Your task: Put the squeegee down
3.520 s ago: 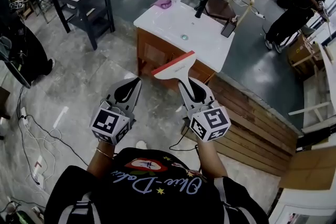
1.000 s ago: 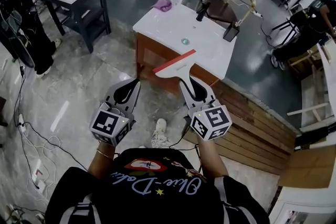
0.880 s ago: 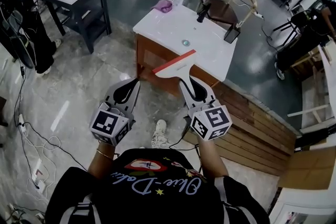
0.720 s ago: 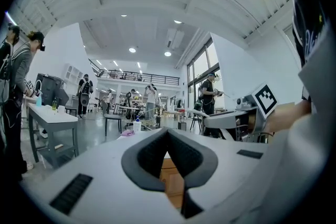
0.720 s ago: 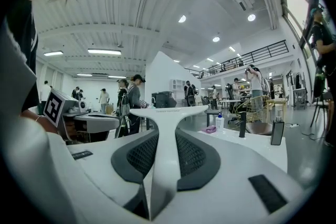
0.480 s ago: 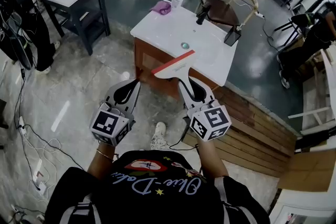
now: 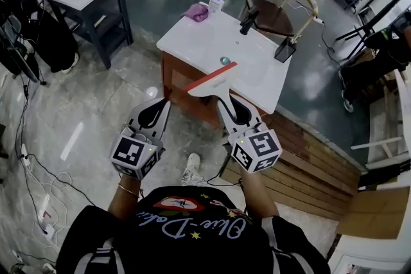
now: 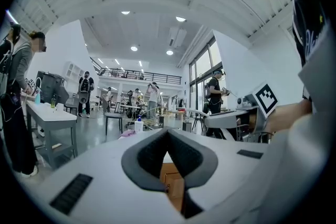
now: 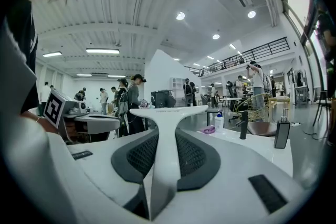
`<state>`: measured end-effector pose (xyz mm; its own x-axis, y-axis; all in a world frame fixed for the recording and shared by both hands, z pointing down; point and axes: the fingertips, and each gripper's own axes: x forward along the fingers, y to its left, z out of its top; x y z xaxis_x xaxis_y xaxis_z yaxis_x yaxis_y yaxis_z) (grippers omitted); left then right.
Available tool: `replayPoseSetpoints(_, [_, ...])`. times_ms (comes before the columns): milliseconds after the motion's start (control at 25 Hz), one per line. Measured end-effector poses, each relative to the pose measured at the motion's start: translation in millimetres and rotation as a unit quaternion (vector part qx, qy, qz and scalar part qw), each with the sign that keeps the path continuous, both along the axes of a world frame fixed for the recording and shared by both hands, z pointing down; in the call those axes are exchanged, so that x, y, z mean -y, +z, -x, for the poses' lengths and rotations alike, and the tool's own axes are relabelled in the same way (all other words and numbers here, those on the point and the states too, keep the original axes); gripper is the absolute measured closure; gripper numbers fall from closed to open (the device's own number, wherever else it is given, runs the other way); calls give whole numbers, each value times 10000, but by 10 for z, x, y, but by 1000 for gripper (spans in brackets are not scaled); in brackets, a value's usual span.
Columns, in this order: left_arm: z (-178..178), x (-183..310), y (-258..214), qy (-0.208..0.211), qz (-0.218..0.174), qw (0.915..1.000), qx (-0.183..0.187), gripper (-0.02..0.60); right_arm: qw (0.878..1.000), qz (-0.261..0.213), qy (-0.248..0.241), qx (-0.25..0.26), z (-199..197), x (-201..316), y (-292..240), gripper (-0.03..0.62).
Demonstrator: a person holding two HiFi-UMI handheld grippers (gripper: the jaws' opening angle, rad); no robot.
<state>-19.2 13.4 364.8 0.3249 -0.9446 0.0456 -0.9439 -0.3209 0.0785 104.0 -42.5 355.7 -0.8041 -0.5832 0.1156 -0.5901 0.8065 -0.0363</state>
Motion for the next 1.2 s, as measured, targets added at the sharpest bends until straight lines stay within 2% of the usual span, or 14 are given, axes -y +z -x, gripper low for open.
replayPoseSetpoints(360, [-16,218,39,-40,59,9999,-89,584,10000,-2,-63,-51,17,242,23,503])
replayPoseSetpoints(1200, [-14,528,23,-116,155,9998,44,584,9999,37,-136,79,41,607,5,503])
